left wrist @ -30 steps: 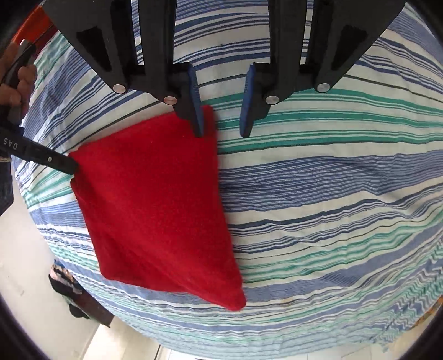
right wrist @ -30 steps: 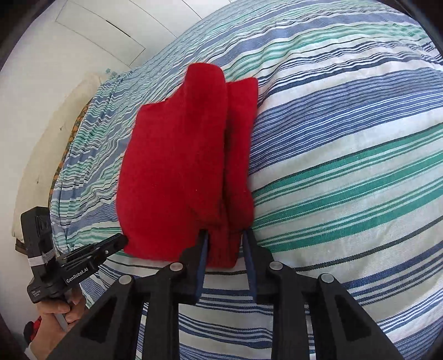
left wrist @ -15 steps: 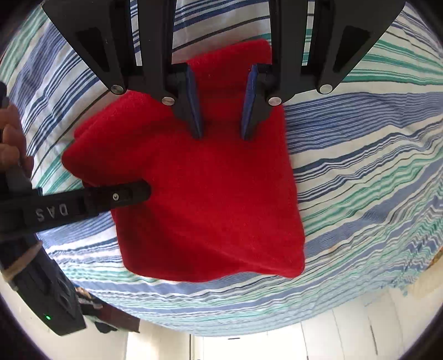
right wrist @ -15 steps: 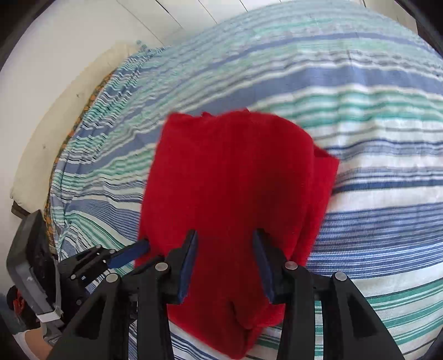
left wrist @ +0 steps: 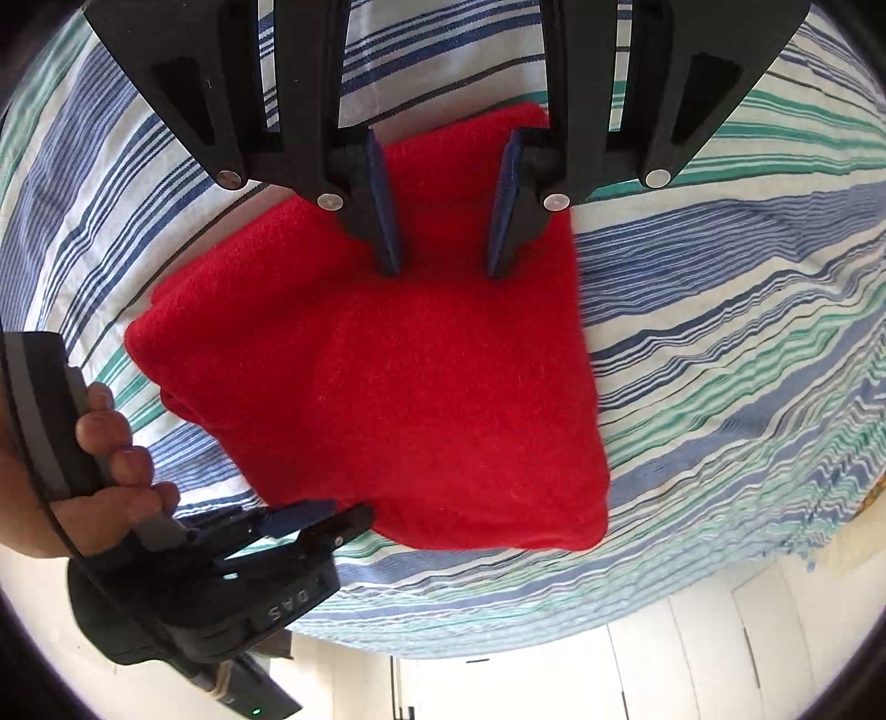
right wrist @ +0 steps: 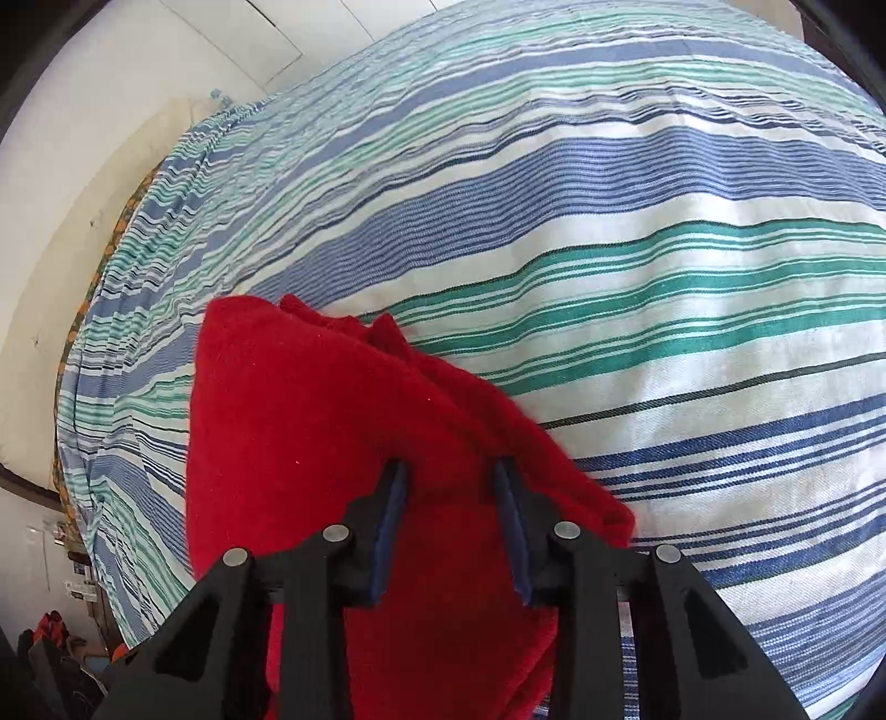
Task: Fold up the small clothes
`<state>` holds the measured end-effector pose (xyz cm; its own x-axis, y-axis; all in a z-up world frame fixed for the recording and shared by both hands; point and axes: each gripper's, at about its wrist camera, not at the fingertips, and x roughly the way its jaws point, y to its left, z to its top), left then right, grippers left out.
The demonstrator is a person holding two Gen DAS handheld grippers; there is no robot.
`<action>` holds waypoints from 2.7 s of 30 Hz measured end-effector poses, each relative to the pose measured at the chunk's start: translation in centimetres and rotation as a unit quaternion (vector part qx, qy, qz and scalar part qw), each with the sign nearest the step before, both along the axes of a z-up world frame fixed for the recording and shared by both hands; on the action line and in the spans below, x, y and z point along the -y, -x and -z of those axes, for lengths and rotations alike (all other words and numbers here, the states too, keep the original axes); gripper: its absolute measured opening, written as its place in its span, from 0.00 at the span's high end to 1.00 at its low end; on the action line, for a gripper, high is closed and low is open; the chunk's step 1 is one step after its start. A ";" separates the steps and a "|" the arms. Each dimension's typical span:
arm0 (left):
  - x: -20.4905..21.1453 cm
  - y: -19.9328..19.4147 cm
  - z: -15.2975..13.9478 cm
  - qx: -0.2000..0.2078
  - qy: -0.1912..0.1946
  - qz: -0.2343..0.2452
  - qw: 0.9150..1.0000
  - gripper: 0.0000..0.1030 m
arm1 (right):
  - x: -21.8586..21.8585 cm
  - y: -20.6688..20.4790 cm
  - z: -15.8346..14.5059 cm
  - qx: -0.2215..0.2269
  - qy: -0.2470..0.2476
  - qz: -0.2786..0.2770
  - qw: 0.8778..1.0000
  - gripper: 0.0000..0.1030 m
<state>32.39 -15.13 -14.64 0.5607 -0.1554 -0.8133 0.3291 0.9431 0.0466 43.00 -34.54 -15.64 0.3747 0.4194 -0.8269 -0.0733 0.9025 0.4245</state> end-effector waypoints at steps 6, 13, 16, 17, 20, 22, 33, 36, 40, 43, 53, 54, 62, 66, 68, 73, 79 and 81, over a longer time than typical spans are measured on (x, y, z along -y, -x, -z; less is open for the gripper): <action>-0.8 0.2 -0.8 -0.037 0.043 -0.036 0.998 0.41 | -1.9 10.1 -6.9 0.118 -0.035 -0.089 0.988 0.66; -1.2 1.1 -1.3 -0.052 0.009 -0.068 0.996 0.33 | -2.5 16.6 -0.3 0.053 0.044 -0.088 0.994 0.57; -1.8 1.5 -1.8 -0.054 0.006 -0.078 0.995 0.32 | -2.3 18.2 -1.5 0.070 0.043 -0.067 0.994 0.40; -2.1 1.4 -1.9 -0.054 0.003 -0.081 0.995 0.32 | -2.1 18.8 -1.9 0.077 0.043 -0.064 0.994 0.39; -2.3 1.6 -2.1 -0.057 0.000 -0.088 0.995 0.32 | -1.9 20.2 -2.6 0.083 0.039 -0.063 0.994 0.36; -2.6 1.8 -2.3 -0.059 -0.001 -0.089 0.994 0.32 | -1.3 21.0 -2.5 0.080 0.037 -0.062 0.994 0.35; -10.2 -3.6 -2.8 -0.103 0.165 -0.139 0.971 0.15 | 5.3 15.8 -2.6 0.053 -0.097 0.040 0.993 0.21; -8.3 -5.7 -1.1 -0.137 0.169 -0.110 0.970 0.15 | 4.8 12.4 -1.1 0.025 -0.146 0.038 0.988 0.21; -5.3 -6.6 1.2 -0.177 0.160 -0.061 0.969 0.15 | 3.0 10.0 2.2 -0.025 -0.195 0.031 0.980 0.21; -5.0 -7.0 2.1 -0.197 0.167 -0.068 0.964 0.23 | 1.1 9.8 2.7 -0.032 -0.172 -0.008 0.985 0.26; -6.2 -8.7 -9.5 -0.109 0.178 -0.046 0.977 0.71 | -2.4 7.8 -5.5 0.036 -0.122 -0.058 0.990 0.78; -6.8 -8.9 -11.4 -0.089 0.185 -0.048 0.977 0.71 | -2.9 7.5 -7.4 0.058 -0.117 -0.066 0.989 0.78; -9.0 -8.4 -18.8 0.007 0.197 -0.045 0.979 0.71 | -5.5 6.4 -18.3 0.184 -0.083 -0.125 0.971 0.78; -7.4 -7.0 -11.8 -0.058 0.184 -0.061 0.979 0.61 | -5.2 6.9 -15.2 0.154 -0.061 -0.129 0.978 0.77; -6.3 -6.0 -6.2 -0.102 0.135 -0.075 0.983 0.50 | -4.6 7.5 -11.5 0.117 -0.037 -0.121 0.985 0.69; -6.7 0.2 -1.3 -0.094 0.015 -0.093 0.991 0.48 | -1.5 13.2 -3.4 0.042 0.068 -0.076 0.994 0.56; -7.8 8.8 -6.5 0.031 -0.084 -0.126 0.988 0.01 | 0.1 23.9 -6.1 0.098 0.116 -0.024 0.988 0.03; -7.7 10.9 -8.0 0.050 -0.090 -0.125 0.987 0.01 | -0.5 26.8 -7.2 0.107 0.131 -0.017 0.986 0.03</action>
<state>21.46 -7.42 -6.60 0.6415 0.1399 -0.7542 0.0734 0.9675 0.2419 16.17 -34.03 -8.43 0.5411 0.2175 -0.8124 -0.1672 0.9745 0.1495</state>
